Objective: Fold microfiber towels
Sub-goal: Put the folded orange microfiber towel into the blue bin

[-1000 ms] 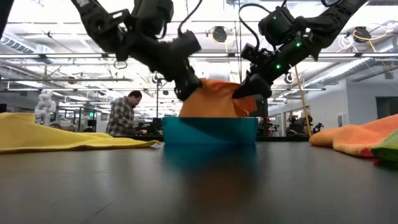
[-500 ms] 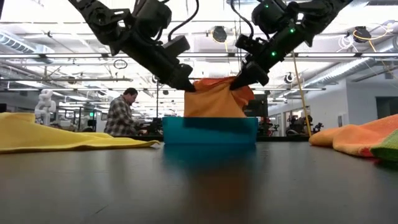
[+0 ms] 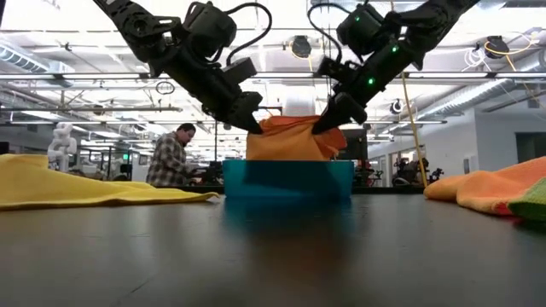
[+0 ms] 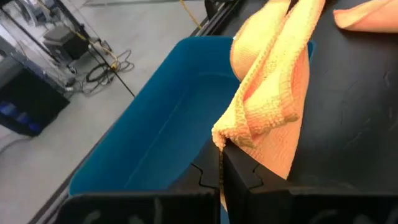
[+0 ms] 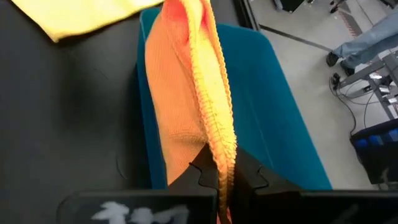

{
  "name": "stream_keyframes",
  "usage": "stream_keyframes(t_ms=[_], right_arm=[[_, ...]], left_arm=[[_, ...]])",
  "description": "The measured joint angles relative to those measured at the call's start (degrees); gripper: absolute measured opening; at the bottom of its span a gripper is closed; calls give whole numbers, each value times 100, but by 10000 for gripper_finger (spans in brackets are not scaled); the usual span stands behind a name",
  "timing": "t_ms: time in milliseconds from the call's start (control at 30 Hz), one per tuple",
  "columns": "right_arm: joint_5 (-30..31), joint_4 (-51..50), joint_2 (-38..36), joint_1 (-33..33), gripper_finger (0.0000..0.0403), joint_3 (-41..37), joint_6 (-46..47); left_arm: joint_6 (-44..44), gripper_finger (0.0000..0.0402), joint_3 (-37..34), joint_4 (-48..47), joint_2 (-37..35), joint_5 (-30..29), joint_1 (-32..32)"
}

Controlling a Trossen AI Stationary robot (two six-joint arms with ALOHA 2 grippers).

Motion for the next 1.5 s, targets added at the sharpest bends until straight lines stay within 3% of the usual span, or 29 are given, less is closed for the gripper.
stream_keyframes(t_ms=[433, 767, 1267, 1500], right_arm=[[10, 342, 336, -88, 0, -4, -18], [-406, 591, 587, -336, 0, -4, 197], [-415, 1459, 1300, -574, 0, -4, 92], [-361, 1570, 1365, -654, 13, -7, -50]], left_arm=[[-235, 0, 0, 87, 532, 226, 252], [-309, 0, -9, 36, 531, 402, 437], [-135, 5, -13, -130, 540, 490, 794], [-135, 24, -26, -235, 540, 1071, 1041]])
